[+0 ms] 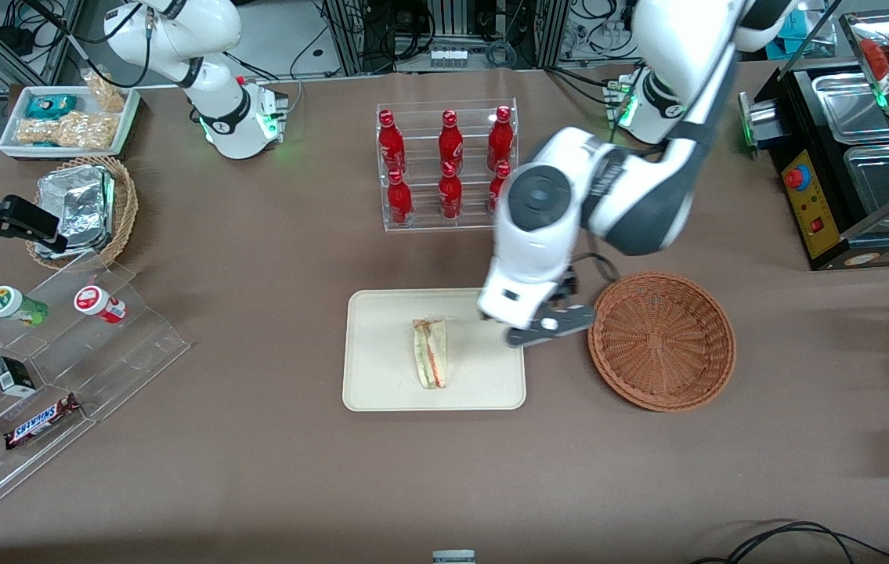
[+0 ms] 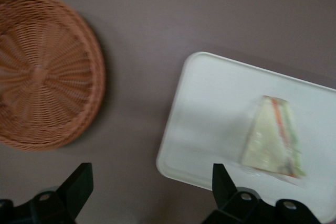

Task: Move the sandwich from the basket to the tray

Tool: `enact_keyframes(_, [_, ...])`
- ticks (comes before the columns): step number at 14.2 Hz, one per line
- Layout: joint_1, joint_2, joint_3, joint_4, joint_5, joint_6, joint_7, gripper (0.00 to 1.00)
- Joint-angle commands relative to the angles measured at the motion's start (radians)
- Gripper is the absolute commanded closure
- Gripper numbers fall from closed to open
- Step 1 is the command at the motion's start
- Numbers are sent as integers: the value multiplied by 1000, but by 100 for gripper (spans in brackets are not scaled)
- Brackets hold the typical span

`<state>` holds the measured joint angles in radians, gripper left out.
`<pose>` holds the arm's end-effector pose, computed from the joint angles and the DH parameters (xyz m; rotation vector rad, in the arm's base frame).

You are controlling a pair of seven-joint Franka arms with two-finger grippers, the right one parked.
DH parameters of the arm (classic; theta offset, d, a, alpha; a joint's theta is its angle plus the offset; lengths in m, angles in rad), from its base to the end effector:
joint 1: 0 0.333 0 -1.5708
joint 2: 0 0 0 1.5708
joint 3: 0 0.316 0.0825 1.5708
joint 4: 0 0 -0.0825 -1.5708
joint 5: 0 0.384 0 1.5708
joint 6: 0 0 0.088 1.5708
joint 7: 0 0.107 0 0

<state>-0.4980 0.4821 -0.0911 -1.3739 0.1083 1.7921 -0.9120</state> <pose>0.5869 -0.3674 0.4346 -3.0184 -0.4637 0.0041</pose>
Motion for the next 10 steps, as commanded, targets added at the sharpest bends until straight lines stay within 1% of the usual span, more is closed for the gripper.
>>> enact_keyframes(1, [103, -180, -10, -223, 8, 7, 101, 0])
enact_keyframes(2, [146, -225, -10, -262, 2, -2, 201, 0])
enact_keyframes(4, [215, -295, -10, -312, -2, -51, 321, 0])
enact_keyframes(8, [314, -378, -10, -320, -6, -219, 525, 0])
enact_keyframes(10, [370, -420, -10, -320, -15, -279, 583, 0])
